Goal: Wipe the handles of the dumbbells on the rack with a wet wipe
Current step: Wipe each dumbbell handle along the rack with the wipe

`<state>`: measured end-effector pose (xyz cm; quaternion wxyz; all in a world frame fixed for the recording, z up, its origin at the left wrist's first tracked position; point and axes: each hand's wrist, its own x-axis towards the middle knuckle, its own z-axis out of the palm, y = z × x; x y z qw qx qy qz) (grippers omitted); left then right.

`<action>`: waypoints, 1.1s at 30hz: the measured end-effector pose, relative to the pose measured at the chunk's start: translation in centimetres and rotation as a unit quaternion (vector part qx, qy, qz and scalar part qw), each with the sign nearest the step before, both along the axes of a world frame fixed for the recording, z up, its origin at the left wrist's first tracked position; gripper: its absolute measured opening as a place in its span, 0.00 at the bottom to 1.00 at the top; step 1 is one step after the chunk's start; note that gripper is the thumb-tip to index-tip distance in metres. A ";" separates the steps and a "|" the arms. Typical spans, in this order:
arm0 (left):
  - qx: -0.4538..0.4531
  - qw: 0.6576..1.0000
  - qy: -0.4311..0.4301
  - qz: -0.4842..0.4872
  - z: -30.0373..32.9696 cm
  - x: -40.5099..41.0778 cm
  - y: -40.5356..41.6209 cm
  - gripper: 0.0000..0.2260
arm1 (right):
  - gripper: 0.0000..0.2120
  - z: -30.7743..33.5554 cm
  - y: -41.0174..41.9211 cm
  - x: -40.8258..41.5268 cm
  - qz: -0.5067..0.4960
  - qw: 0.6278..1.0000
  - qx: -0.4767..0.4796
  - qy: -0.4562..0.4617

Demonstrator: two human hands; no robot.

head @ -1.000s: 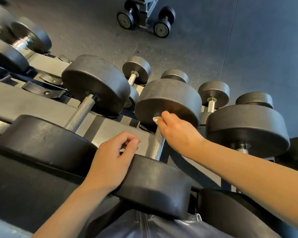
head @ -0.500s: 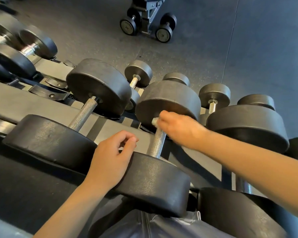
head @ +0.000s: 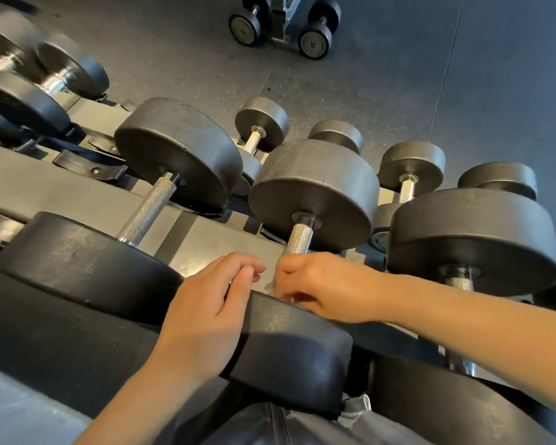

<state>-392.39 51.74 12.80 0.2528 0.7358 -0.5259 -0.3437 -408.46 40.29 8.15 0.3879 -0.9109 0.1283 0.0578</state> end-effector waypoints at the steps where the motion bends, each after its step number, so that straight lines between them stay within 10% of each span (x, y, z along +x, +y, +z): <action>1: 0.011 1.000 -0.006 0.003 0.0 -0.1 0.0 0.11 | 0.13 -0.3 -0.6 0.0 -0.009 0.999 -0.053 0.008; 8: 0.084 0.996 -0.029 0.006 0.2 -0.4 -1.5 0.14 | 0.16 -3.4 -2.9 0.1 -0.108 0.930 -0.351 0.031; 15: 0.107 0.994 -0.032 -0.021 -0.1 -0.3 -1.6 0.16 | 0.15 -2.9 1.4 -1.8 -0.306 0.943 0.129 -0.019; 19: 0.121 0.992 -0.015 -0.014 -0.1 -0.2 -1.8 0.14 | 0.06 -3.2 1.7 -0.7 -0.569 0.630 0.527 -0.036; 21: 0.122 0.992 -0.011 -0.005 -0.2 -0.1 -1.7 0.11 | 0.05 -3.9 0.7 -0.1 -0.610 0.544 0.575 -0.035; 29: 0.120 0.992 -0.026 -0.001 0.1 -0.3 -1.9 0.10 | 0.11 -3.6 -0.4 3.3 -0.650 0.394 0.639 -0.113; 33: 0.117 0.992 -0.042 -0.003 0.2 -0.6 -2.0 0.11 | 0.14 -3.3 -0.7 3.1 -0.611 0.378 0.692 -0.073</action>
